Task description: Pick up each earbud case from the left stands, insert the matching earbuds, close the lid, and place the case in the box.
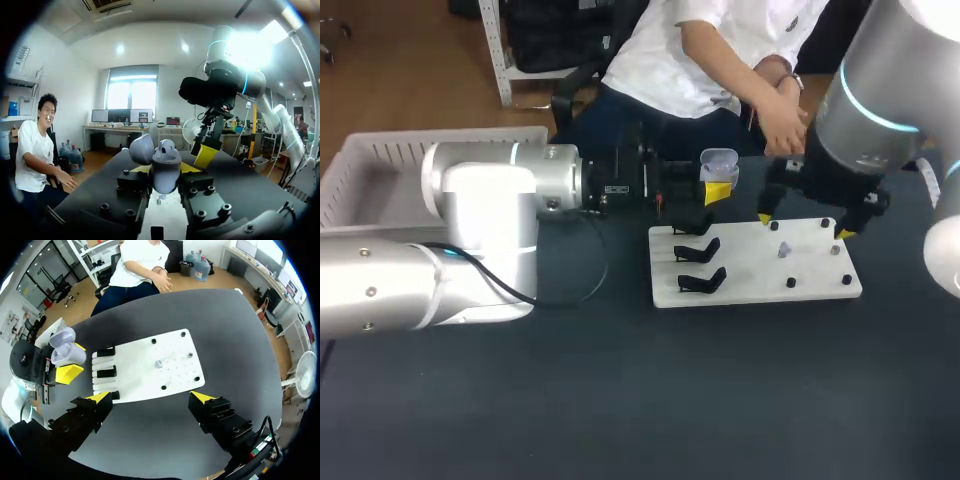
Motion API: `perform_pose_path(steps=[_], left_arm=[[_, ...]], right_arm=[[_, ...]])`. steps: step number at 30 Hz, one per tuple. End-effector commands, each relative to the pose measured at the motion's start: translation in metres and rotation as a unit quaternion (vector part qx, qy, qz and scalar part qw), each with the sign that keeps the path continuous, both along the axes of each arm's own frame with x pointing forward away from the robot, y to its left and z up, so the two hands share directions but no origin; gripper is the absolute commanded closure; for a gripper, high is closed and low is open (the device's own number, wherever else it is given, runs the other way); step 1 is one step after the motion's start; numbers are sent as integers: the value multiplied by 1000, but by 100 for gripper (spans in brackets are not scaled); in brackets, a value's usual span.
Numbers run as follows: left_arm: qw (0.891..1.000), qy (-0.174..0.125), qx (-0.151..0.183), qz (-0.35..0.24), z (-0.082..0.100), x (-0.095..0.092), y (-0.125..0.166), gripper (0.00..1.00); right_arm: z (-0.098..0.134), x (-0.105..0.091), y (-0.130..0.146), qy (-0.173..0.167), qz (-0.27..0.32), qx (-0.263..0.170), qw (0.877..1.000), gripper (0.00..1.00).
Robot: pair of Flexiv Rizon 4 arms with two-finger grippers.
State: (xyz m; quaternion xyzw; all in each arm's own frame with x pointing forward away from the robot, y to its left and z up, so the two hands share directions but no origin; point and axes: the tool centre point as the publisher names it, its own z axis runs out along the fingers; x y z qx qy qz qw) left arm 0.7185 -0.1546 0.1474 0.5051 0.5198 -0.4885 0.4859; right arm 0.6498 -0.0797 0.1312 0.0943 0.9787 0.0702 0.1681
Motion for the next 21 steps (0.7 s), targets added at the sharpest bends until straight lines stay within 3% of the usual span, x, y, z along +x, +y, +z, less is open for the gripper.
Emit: perform_pose_path(steps=[1,9,21], left_arm=[[1000,1,1,-1,0,2,-1,100],[1000,1,1,-1,0,2,-1,100],[1000,1,1,-1,0,2,-1,100]], right_arm=[[-31,15,-11,17,-7,7,1000,0],[-69,41,-11,59,-7,26,998,0],[-95,59,-2,70,17,30,997,0]])
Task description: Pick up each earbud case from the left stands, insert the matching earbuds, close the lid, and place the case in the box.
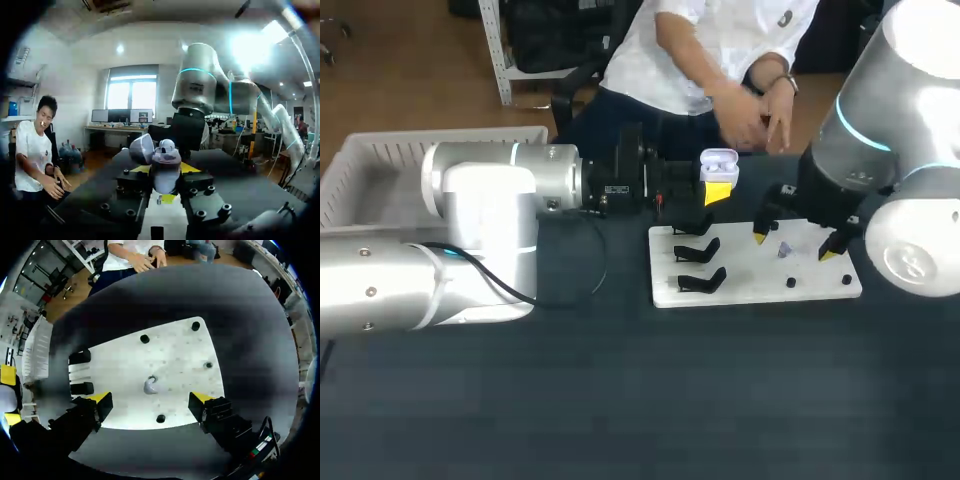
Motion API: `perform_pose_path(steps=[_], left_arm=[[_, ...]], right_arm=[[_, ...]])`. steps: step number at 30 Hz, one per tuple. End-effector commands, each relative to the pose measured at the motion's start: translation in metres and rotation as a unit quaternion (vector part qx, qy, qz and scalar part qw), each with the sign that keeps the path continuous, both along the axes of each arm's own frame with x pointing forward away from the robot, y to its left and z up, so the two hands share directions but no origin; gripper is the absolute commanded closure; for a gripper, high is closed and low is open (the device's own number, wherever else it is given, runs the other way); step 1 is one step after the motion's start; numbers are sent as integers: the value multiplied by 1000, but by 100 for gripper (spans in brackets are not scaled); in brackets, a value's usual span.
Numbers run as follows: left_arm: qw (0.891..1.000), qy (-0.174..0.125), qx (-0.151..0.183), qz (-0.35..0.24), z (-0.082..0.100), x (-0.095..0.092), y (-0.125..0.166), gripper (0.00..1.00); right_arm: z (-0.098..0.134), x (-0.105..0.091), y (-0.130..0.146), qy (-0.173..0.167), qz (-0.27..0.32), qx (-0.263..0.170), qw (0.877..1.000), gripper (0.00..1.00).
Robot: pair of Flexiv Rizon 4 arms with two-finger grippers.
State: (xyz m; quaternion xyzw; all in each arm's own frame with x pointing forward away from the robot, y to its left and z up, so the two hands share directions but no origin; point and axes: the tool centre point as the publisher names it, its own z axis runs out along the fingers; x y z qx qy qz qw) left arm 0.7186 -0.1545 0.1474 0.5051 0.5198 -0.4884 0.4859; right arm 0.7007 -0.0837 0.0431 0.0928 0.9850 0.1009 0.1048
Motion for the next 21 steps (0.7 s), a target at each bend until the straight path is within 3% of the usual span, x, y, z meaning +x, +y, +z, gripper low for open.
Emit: perform_pose_path(steps=[1,9,12,15,18,21], left_arm=[[1000,1,1,-2,0,2,-1,100],[1000,1,1,-2,0,2,-1,100],[1000,1,1,-2,0,2,-1,100],[1000,1,1,-2,0,2,-1,100],[1000,1,1,-2,0,2,-1,100],[1000,1,1,-2,0,2,-1,100]], right_arm=[[-9,9,1,13,4,-13,1000,0],[-13,14,-3,6,21,-34,999,0],[-14,15,-2,7,25,-39,999,10],[-14,12,0,10,27,-41,999,12],[-16,11,1,14,29,-41,999,24],[-18,10,3,18,31,-41,999,24]])
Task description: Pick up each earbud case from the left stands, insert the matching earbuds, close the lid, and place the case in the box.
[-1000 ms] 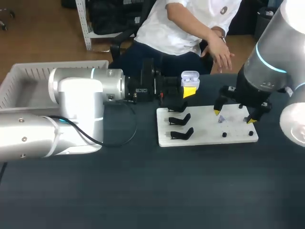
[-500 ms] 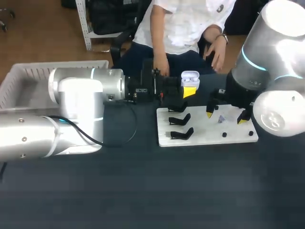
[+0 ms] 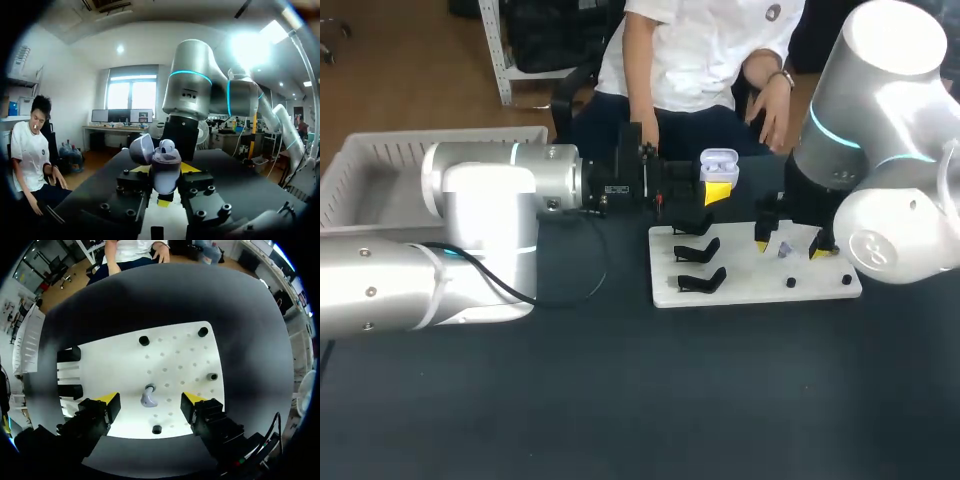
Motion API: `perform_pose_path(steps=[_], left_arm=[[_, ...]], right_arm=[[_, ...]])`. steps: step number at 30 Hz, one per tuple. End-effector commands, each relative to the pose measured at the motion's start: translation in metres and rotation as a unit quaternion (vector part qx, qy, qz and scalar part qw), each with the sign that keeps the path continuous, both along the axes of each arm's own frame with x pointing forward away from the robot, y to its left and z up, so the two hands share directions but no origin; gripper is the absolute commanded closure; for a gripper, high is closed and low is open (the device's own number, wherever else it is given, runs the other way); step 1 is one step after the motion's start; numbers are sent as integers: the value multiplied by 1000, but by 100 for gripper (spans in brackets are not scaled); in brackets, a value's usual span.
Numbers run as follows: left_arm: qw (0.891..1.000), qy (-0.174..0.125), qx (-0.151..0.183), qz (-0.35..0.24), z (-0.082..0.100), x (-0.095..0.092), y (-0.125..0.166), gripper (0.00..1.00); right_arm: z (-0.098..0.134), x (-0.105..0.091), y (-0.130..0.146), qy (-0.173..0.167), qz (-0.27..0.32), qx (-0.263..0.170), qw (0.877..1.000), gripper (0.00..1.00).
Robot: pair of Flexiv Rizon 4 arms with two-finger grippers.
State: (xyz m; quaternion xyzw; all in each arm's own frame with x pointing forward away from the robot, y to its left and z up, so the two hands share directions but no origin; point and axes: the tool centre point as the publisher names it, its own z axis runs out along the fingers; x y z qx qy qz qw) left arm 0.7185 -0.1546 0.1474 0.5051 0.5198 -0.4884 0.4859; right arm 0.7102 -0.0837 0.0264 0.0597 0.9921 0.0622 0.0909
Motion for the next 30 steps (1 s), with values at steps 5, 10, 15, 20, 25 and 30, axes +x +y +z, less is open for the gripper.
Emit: perform_pose_path(steps=[5,10,15,20,25,30], left_arm=[[1000,1,1,-1,0,2,-1,100],[1000,1,1,-1,0,2,-1,100],[1000,1,1,-1,0,2,-1,100],[1000,1,1,-1,0,2,-1,100],[1000,1,1,-1,0,2,-1,100],[1000,1,1,-1,0,2,-1,100]], right_arm=[[-2,1,4,2,-4,2,1000,42],[-2,3,3,0,-4,1,1000,53],[-3,2,1,2,-8,-2,1000,55],[-3,1,2,6,-7,0,1000,56],[-3,1,2,4,-8,-2,1000,65],[-3,1,3,4,-12,0,1000,66]])
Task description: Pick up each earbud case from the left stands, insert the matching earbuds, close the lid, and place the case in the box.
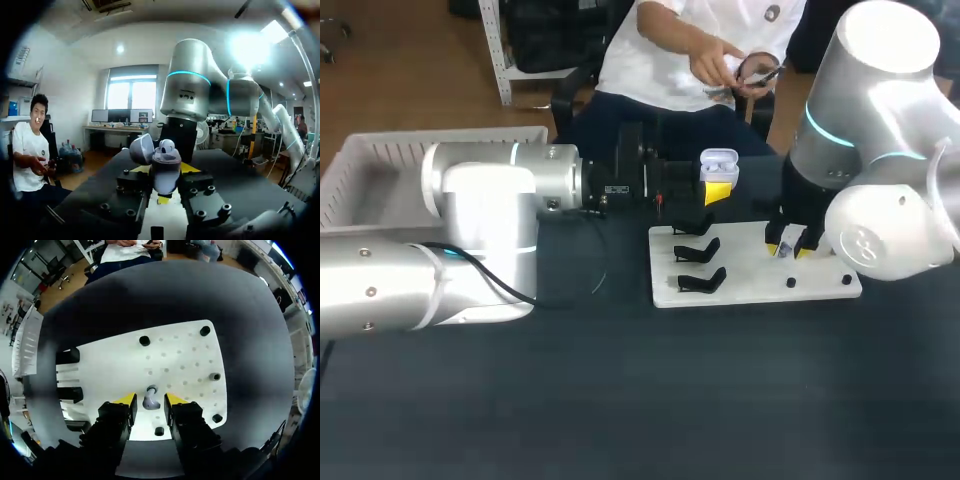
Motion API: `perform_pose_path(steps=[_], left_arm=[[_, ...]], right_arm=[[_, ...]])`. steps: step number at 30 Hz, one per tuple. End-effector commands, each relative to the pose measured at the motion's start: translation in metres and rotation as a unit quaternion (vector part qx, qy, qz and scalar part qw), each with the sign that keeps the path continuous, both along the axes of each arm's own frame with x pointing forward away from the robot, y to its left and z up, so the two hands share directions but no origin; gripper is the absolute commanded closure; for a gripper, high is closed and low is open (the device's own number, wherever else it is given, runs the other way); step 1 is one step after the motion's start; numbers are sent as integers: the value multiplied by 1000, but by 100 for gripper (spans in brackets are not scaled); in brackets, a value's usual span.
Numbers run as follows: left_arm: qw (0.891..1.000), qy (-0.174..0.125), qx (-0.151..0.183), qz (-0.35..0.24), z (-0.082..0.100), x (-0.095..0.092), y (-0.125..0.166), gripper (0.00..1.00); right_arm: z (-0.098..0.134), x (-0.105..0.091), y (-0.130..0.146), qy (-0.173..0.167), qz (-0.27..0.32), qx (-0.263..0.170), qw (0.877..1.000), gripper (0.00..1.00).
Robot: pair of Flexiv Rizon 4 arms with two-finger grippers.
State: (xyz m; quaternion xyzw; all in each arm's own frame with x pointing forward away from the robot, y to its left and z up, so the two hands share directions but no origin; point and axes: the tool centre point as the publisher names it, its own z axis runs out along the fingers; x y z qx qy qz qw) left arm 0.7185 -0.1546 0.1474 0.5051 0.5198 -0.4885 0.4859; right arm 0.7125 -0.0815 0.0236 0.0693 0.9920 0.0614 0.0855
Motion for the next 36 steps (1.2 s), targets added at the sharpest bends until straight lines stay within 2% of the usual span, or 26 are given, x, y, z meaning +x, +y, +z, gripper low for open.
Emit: perform_pose_path(steps=[1,6,10,14,16,19,25,30,34,36], left_arm=[[1000,1,1,-1,0,2,-1,100],[1000,1,1,-1,0,2,-1,100],[1000,1,1,-1,0,2,-1,100],[1000,1,1,-1,0,2,-1,100],[1000,1,1,-1,0,2,-1,100],[1000,1,1,-1,0,2,-1,100],[1000,1,1,-1,0,2,-1,100],[1000,1,1,-1,0,2,-1,100],[1000,1,1,-1,0,2,-1,100],[1000,1,1,-1,0,2,-1,100]], right_arm=[[-1,-1,0,-2,-3,-1,1000,66],[-4,-2,0,1,-4,-1,1000,71],[-4,-2,0,2,-3,-3,1000,69],[-4,-1,0,2,-3,-5,1000,74],[-4,-1,0,2,-3,-5,1000,79],[-4,0,0,0,-4,-6,1000,100],[-4,0,1,2,-6,-7,1000,100],[14,-7,-1,4,-11,-5,1000,100],[40,-19,-2,13,8,2,1000,100],[55,-25,-2,8,24,7,1000,100]])
